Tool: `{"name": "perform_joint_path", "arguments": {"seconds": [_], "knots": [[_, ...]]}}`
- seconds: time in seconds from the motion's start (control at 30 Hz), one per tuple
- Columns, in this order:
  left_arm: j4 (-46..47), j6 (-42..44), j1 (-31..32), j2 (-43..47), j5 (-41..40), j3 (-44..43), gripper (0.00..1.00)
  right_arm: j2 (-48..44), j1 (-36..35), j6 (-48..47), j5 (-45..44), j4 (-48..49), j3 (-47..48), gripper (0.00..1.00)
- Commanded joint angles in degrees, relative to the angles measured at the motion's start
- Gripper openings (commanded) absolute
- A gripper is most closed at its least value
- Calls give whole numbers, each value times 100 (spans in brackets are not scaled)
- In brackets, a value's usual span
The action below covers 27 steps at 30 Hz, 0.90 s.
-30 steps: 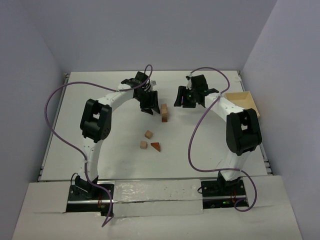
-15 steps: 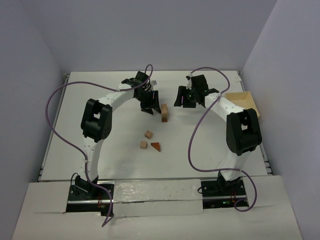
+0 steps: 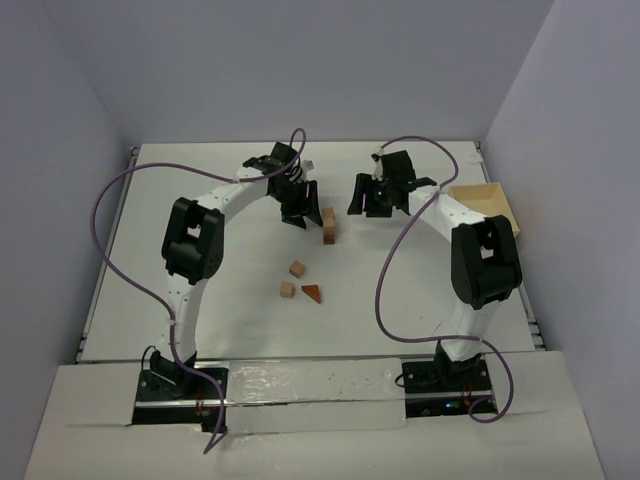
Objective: Build the wood block tower
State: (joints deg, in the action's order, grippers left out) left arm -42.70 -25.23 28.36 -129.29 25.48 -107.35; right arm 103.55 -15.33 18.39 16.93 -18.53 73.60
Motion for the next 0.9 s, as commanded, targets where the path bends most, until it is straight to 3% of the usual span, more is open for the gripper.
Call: {"name": "perform_joint_path", "arguments": {"seconds": [0.0, 0.23, 0.4, 0.67, 0.87], "knots": [[-11, 36, 23, -34, 91, -287, 63, 38, 48, 24, -26, -10, 257, 66], [35, 45, 27, 204, 14, -67, 59, 69, 48, 87, -96, 19, 286, 66], [288, 1, -102, 765, -69, 574, 56, 68, 48, 209, -283, 113, 295, 64], [333, 1, -391, 908, -254, 584, 50, 602, 48, 270, -470, 131, 801, 47], [293, 1, -485, 788, -254, 469, 50, 921, -44, 257, -524, -62, 1090, 45]]}}
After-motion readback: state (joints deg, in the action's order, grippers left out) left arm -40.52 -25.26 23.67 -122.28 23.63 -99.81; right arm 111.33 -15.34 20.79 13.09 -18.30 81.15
